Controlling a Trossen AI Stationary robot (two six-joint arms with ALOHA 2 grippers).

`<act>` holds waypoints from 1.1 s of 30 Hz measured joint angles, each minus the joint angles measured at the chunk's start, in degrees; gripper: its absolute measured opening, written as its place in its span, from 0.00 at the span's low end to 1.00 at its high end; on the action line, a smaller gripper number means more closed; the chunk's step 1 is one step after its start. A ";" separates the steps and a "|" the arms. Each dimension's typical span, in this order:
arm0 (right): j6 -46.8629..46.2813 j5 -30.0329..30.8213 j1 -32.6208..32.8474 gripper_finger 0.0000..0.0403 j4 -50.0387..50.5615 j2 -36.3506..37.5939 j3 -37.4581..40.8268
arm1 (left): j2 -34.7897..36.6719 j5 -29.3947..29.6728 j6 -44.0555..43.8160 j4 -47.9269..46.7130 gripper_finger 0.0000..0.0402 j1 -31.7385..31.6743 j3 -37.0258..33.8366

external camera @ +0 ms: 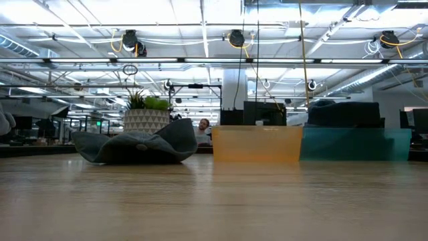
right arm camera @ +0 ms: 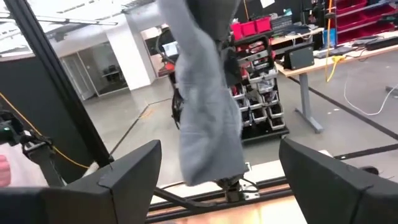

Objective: Pick & Place hat
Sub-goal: Put the bottom right gray cap in the orange bin

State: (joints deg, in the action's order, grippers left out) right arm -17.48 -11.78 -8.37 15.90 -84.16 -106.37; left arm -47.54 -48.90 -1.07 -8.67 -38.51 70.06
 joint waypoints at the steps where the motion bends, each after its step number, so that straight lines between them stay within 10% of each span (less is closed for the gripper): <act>1: 0.36 0.01 -0.23 0.78 0.02 0.00 0.00 | 0.34 0.63 0.04 -0.41 0.02 0.48 0.00; 33: -0.28 -0.21 -0.53 0.78 -4.59 0.04 4.52 | -6.61 22.00 6.83 -0.13 0.02 16.90 -0.07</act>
State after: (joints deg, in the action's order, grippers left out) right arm -17.76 -11.99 -8.91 11.31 -84.12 -101.84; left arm -54.15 -26.89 5.76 -8.80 -21.62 70.00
